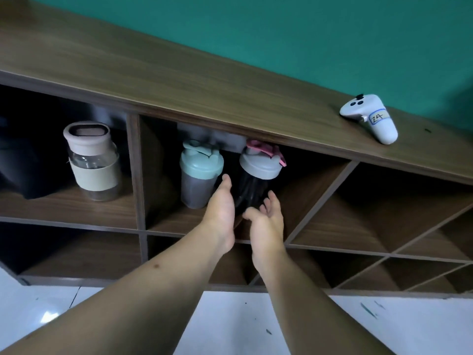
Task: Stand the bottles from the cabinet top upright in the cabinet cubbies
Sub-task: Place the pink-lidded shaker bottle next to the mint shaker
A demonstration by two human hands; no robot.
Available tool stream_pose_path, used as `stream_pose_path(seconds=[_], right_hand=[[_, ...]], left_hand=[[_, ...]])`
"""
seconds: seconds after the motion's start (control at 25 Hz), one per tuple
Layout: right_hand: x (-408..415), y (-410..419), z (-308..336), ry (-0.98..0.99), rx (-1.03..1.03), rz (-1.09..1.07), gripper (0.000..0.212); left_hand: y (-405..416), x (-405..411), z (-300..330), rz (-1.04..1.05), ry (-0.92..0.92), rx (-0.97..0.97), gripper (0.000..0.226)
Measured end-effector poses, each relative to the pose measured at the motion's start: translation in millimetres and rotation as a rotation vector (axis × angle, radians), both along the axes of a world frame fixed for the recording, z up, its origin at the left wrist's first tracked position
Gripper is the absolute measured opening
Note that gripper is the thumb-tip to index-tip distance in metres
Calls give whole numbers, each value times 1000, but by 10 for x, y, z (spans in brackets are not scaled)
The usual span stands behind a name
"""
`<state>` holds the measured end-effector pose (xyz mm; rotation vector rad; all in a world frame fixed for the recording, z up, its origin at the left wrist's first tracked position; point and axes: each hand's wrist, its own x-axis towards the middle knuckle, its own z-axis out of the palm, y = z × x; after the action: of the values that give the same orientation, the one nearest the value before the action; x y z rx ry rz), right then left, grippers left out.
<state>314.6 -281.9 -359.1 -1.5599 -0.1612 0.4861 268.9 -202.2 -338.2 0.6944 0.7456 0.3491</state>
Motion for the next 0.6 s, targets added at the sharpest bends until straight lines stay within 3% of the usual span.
stream_pose_path(seconds=[0.24, 0.48, 0.6], right_hand=[[85, 147, -84, 8, 5, 22, 96], [159, 180, -154, -5, -20, 50, 107], [229, 184, -174, -29, -40, 87, 107]], left_hand=[[119, 5, -127, -17, -39, 86, 71], [71, 107, -205, -18, -45, 51, 66], [49, 122, -209, -8, -28, 66, 51]])
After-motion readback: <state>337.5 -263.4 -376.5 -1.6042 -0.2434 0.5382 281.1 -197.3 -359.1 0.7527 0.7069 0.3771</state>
